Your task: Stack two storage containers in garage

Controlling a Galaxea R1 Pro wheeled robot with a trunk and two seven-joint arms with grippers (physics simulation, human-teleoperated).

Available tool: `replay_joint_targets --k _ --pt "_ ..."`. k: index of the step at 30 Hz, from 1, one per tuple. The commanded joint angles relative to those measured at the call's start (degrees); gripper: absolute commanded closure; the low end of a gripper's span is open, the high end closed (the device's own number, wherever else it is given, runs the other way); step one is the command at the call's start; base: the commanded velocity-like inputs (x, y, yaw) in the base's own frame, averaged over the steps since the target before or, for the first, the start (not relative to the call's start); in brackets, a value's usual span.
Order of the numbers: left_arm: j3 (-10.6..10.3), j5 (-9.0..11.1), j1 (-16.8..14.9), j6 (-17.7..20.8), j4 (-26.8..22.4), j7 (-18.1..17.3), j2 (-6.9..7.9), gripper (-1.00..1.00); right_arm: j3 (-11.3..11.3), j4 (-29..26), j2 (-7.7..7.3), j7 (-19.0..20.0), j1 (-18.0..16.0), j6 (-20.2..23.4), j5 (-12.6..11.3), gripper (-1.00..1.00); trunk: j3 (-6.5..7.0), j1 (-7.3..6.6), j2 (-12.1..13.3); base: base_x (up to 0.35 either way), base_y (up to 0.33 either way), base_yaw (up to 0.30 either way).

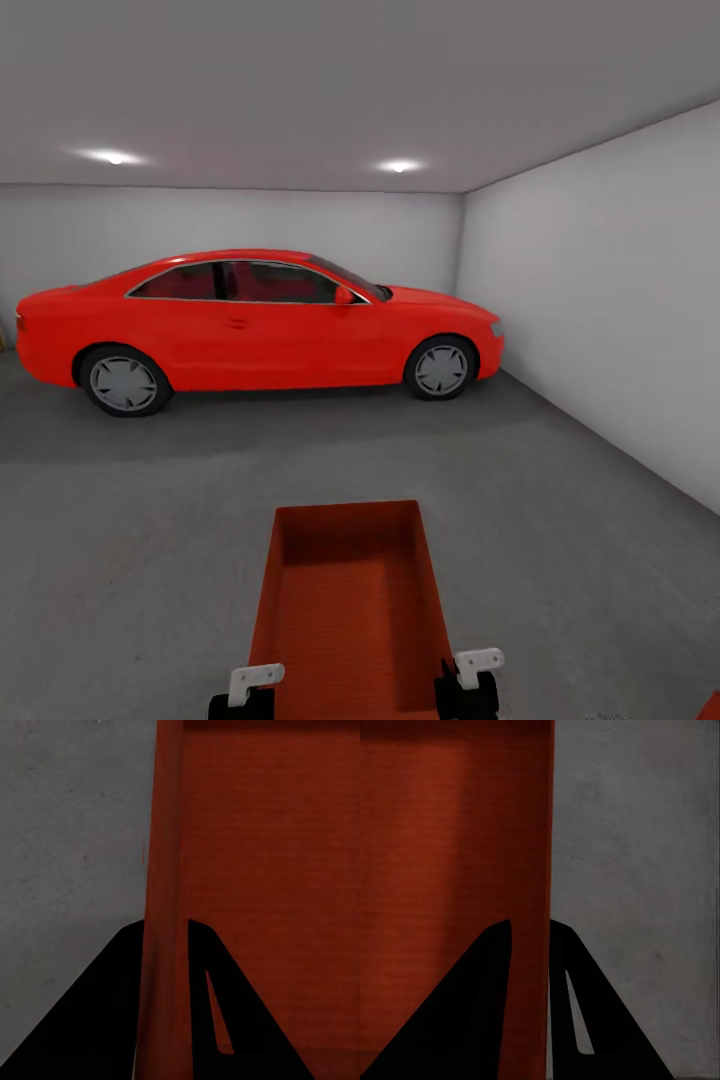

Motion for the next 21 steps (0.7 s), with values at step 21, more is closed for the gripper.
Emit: replay_joint_targets --k 21 --pt "-0.8 1.1 0.0 -0.4 0.1 0.8 0.59 1.0 0.3 0.0 -0.01 -0.6 -0.1 0.0 0.6 1.0 -0.08 0.01 -0.1 0.063 0.168 -0.275"
